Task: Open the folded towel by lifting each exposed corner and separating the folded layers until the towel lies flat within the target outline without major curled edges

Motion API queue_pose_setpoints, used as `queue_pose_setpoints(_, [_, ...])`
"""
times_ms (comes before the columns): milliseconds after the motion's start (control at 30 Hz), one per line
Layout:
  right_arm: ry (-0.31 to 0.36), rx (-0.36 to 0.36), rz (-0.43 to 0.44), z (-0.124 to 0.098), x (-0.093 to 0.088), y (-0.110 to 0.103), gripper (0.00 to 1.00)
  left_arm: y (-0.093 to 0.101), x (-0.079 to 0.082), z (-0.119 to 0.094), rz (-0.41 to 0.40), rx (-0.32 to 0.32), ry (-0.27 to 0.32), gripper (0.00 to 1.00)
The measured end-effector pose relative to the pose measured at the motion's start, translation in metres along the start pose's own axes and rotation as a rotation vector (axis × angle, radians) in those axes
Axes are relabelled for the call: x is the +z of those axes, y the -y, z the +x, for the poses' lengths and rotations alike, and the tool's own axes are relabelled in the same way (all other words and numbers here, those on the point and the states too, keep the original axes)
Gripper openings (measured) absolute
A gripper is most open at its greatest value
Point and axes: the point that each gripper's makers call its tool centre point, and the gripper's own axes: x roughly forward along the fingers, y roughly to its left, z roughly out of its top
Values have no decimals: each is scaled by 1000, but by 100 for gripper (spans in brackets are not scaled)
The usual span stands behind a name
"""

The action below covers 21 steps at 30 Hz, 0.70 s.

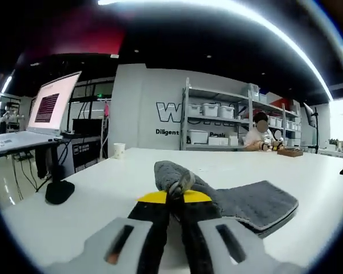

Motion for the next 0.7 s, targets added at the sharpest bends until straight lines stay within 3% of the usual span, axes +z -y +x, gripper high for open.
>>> queue_pose_setpoints(367, [-14,14,-4,4,-4,-9,93,-22,-47,-7,134,77,-233,7])
queue_pose_setpoints(467, [-20,16,-5,5,-6,-10,93,-26,-53,-7,168,93,-267,8])
queue_pose_setpoints(533, [-20,17,-5,5,-6,-10,93,-31,-63,-9,207,109,-325,9])
queue_pose_setpoints(700, [-20,18,-5,4,-6,-11,93,-35,-70,-8,161,107,-327,12])
